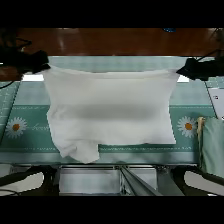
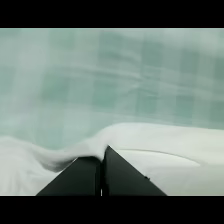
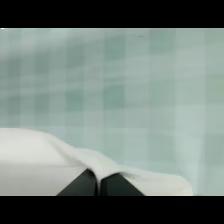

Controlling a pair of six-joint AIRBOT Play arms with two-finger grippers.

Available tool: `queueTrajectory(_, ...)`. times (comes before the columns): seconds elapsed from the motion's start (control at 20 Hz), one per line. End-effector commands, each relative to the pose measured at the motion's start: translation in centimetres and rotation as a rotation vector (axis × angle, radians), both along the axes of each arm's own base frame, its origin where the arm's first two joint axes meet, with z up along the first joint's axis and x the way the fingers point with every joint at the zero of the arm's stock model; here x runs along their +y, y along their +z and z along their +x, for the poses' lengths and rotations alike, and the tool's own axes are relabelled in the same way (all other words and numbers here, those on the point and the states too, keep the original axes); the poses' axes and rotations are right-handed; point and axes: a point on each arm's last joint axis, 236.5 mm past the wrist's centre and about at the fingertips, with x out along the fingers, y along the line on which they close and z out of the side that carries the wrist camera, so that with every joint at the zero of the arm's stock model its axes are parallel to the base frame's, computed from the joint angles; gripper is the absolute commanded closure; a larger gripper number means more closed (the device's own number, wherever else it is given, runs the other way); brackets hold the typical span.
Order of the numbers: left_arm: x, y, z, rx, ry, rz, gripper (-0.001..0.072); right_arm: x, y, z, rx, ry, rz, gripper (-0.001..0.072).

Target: Fold the shirts.

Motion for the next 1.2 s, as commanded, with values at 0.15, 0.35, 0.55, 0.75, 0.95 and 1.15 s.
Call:
queueTrajectory(0.15,-1.2,-8.0,5.7,0.145,0.065,-0.062,0.0691,-0.3,-7.6,7.4,0.138,-0.021,0.099,0.0691)
queueTrajectory(0.35,-0.4,-8.7,2.5,0.248,-0.055,-0.008,0.0691,-0.4,-8.0,5.7,0.19,0.04,0.098,0.0691)
queueTrajectory(0.55,0.0,-10.6,-3.8,0.469,-0.24,0.059,0.0691,-1.4,-9.9,-0.2,0.402,0.169,0.03,0.0691)
queueTrajectory(0.75,0.1,-13.3,-7.9,0.626,-0.261,0.048,0.0691,-2.1,-12.9,-4.8,0.579,0.219,-0.022,0.0691)
queueTrajectory(0.95,-0.4,-14.8,-10.1,0.703,-0.279,0.038,0.0691,-1.6,-15.5,-7.0,0.65,0.211,-0.001,0.0691)
queueTrajectory(1.15,-0.5,-14.6,-10.9,0.742,-0.26,0.028,0.0432,-1.7,-15.8,-6.6,0.65,0.164,0.004,0.0301)
